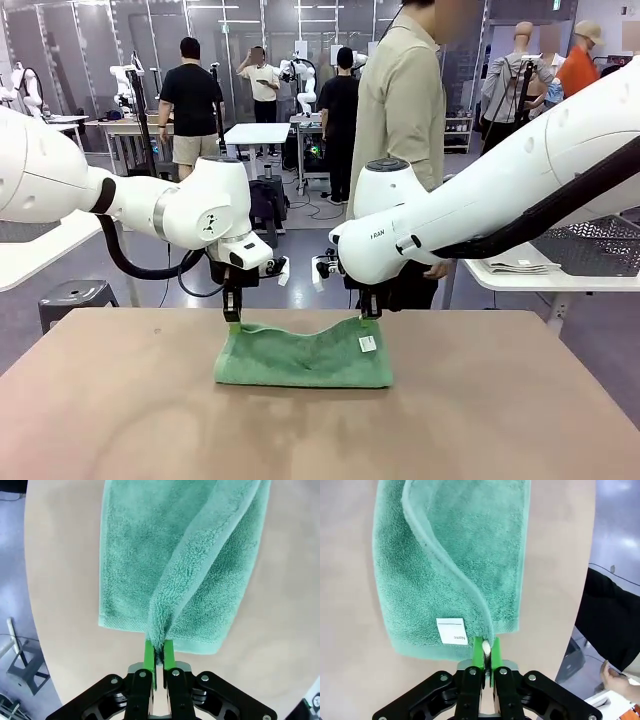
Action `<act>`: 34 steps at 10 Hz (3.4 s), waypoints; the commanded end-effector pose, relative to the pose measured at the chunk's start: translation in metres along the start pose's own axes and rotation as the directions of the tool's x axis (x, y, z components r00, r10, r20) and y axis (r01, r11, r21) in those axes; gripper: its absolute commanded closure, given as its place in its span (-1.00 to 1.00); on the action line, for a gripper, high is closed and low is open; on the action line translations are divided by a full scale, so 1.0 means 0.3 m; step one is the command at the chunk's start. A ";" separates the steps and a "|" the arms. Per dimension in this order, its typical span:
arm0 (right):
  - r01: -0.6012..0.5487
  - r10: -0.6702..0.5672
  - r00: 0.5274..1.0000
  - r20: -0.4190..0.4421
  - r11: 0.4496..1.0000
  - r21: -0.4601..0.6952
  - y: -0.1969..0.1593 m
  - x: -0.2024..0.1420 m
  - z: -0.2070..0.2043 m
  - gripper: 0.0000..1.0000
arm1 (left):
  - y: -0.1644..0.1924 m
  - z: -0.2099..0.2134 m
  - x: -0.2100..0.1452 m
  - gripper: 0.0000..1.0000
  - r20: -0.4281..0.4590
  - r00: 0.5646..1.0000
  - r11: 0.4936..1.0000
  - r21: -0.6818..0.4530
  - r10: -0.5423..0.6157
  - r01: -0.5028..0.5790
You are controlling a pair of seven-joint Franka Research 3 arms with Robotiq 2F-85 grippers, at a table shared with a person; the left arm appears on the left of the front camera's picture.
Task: Fold the towels and place them in the basket.
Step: When a person lays out a Towel with hook on the table, fold it in half twice.
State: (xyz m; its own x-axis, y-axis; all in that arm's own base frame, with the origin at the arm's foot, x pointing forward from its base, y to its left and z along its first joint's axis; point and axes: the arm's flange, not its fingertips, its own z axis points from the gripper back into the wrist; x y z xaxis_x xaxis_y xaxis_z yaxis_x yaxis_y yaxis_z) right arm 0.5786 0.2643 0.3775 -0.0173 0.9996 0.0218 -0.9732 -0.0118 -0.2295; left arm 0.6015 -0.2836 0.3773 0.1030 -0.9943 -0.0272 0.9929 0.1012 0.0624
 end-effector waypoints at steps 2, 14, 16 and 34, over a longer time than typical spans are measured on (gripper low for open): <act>0.040 -0.040 0.999 -0.019 0.999 -0.030 -0.040 -0.001 -0.031 0.87 | 0.051 -0.030 -0.005 0.82 -0.049 0.998 0.999 -0.017 0.045 -0.046; 0.023 -0.021 1.000 0.020 0.991 -0.135 -0.045 -0.017 -0.077 -0.33 | 0.057 -0.089 -0.060 -0.35 0.013 0.979 0.955 0.222 0.201 -0.199; 0.030 -0.027 0.999 0.028 0.992 -0.120 -0.029 -0.019 -0.032 -0.73 | 0.045 -0.056 -0.092 -0.73 0.041 0.982 0.956 0.221 0.187 -0.191; 0.826 -0.899 0.422 0.116 0.434 0.360 0.238 -0.230 0.388 -0.76 | -0.163 -0.058 -0.843 -0.64 0.882 0.464 0.993 -0.112 0.088 0.024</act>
State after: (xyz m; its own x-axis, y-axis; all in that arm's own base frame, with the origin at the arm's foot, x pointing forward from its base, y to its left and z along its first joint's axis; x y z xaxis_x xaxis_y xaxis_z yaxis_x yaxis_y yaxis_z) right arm 0.4837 0.1910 0.4735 0.8425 0.4319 0.3220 -0.5193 0.8101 0.2722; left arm 0.5334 -0.0382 0.3687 0.1289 -0.5231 0.8425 0.9909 0.1020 -0.0882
